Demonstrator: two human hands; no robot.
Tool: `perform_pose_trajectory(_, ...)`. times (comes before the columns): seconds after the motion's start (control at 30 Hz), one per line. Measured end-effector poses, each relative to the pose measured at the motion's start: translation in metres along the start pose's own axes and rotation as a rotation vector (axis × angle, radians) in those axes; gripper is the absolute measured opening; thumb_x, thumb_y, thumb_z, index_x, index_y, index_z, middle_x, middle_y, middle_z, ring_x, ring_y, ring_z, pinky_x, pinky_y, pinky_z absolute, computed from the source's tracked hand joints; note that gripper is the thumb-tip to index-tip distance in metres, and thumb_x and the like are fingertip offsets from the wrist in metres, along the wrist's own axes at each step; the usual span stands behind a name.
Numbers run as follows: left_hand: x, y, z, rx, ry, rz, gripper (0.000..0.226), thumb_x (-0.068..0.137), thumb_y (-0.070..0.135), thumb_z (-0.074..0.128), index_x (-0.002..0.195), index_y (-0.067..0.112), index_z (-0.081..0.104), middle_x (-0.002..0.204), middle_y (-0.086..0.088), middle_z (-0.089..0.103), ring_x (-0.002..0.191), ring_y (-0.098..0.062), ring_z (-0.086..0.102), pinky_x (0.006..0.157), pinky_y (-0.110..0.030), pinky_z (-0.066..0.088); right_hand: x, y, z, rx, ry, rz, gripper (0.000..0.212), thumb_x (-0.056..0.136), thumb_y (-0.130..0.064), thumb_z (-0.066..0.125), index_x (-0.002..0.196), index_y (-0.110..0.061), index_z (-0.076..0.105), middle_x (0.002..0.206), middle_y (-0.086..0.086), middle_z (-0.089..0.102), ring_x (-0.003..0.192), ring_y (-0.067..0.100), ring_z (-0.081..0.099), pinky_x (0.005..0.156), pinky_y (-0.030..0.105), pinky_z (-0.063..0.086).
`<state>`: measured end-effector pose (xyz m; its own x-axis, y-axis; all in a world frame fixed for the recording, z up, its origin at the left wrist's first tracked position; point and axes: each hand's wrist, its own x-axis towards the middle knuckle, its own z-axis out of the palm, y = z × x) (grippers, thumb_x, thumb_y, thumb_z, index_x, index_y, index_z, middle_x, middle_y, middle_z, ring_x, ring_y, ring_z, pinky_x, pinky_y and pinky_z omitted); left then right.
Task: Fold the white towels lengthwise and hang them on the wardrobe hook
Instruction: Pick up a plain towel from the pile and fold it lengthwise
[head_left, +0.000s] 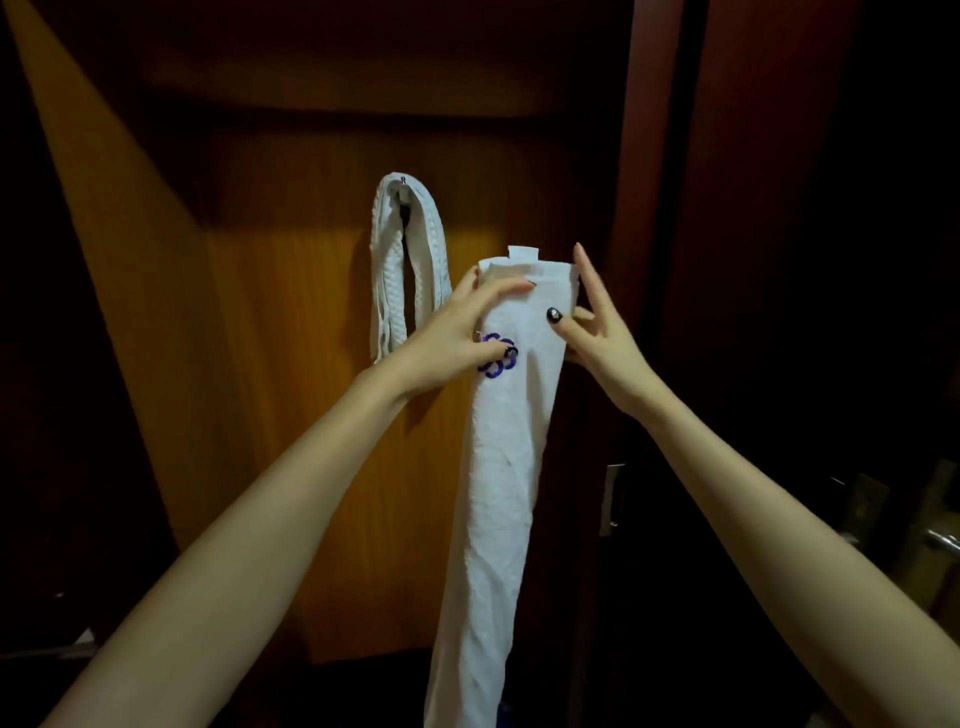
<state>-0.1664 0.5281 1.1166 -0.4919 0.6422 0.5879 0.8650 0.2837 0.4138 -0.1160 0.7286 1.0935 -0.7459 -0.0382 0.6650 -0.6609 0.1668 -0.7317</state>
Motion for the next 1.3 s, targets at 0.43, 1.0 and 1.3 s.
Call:
perform_pose_trajectory(0.43, 0.0, -0.002, -0.02, -0.182, 0.245, -0.091, 0.055, 0.084, -0.006, 0.062, 0.127, 0.028, 0.054, 0.133, 0.002, 0.046, 0.119, 0.001, 0.047, 0.099, -0.014, 0.042, -0.016, 0.034, 0.014, -0.161, -0.136, -0.009, 0.058, 0.084, 0.017, 0.048, 0.12, -0.026, 0.062, 0.124, -0.011, 0.062, 0.12, 0.0, 0.055, 0.1, 0.019, 0.042)
perform_pose_trajectory(1.0, 0.001, 0.001, 0.018, -0.583, 0.109, -0.362, 0.061, 0.082, 0.004, 0.07, 0.13, 0.036, 0.054, 0.11, 0.004, 0.067, 0.083, -0.007, 0.066, 0.063, -0.024, 0.054, -0.002, 0.036, -0.018, 0.032, 0.02, 0.017, 0.041, 0.082, 0.017, 0.056, 0.092, -0.019, 0.072, 0.092, -0.014, 0.072, 0.086, -0.005, 0.064, 0.073, 0.011, 0.046)
perform_pose_trajectory(1.3, -0.004, 0.011, 0.052, -0.552, 0.148, -0.276, 0.041, 0.086, 0.008, 0.067, 0.118, 0.033, 0.063, 0.114, 0.012, 0.062, 0.072, 0.001, 0.058, 0.053, -0.006, 0.041, 0.0, 0.037, -0.033, 0.152, 0.031, 0.047, 0.037, 0.089, 0.002, 0.062, 0.112, -0.025, 0.069, 0.122, 0.009, 0.065, 0.107, 0.014, 0.064, 0.091, 0.028, 0.052)
